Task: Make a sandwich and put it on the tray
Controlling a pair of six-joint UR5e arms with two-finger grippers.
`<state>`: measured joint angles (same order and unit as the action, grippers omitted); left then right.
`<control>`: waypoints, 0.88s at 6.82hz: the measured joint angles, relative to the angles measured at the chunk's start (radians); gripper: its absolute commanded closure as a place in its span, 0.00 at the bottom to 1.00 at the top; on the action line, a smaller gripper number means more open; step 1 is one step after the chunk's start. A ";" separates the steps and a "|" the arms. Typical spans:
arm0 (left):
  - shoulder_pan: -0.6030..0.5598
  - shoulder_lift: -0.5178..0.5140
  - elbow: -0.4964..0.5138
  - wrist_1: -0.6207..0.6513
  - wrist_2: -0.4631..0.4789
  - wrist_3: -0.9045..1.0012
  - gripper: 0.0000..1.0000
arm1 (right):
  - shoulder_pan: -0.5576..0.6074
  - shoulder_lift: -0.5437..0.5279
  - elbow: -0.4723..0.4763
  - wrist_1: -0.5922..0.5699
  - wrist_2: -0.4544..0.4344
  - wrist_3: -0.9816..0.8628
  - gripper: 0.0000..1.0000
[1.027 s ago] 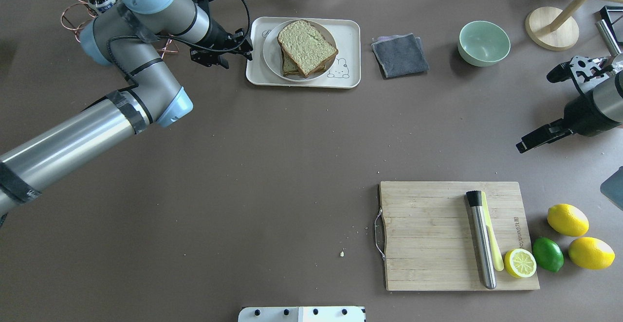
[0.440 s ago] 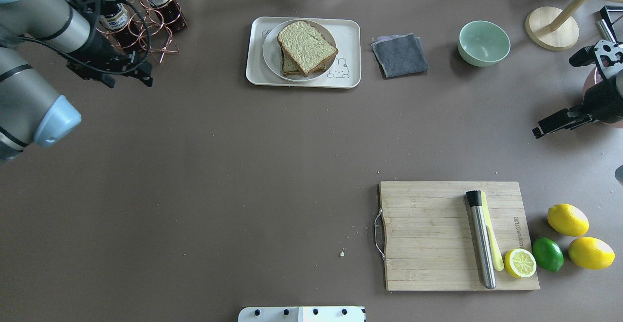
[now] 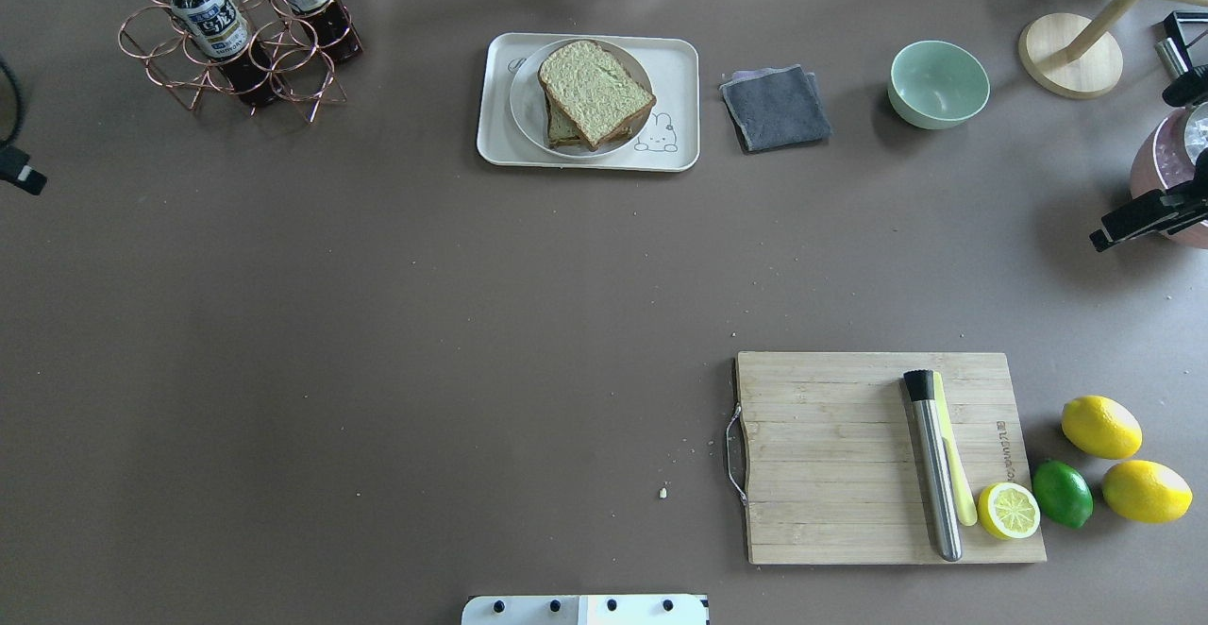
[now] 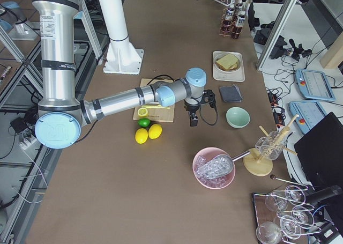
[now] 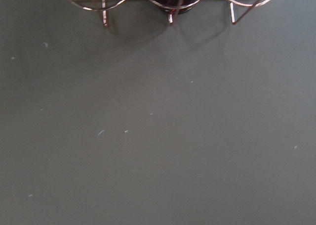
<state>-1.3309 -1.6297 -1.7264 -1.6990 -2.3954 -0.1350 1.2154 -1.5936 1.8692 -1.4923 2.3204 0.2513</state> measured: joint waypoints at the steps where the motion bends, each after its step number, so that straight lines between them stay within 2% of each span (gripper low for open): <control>1: -0.067 0.054 -0.001 0.001 0.008 0.108 0.03 | 0.049 -0.004 -0.011 -0.059 -0.002 -0.098 0.00; 4: -0.200 0.199 -0.015 0.002 0.046 0.300 0.03 | 0.206 -0.082 -0.035 -0.156 -0.013 -0.383 0.00; 6: -0.243 0.241 -0.016 0.016 0.066 0.359 0.03 | 0.245 -0.130 -0.032 -0.157 -0.025 -0.444 0.00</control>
<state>-1.5743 -1.3886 -1.7428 -1.6833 -2.3298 0.2243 1.4600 -1.7232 1.8375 -1.6495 2.2951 -0.1926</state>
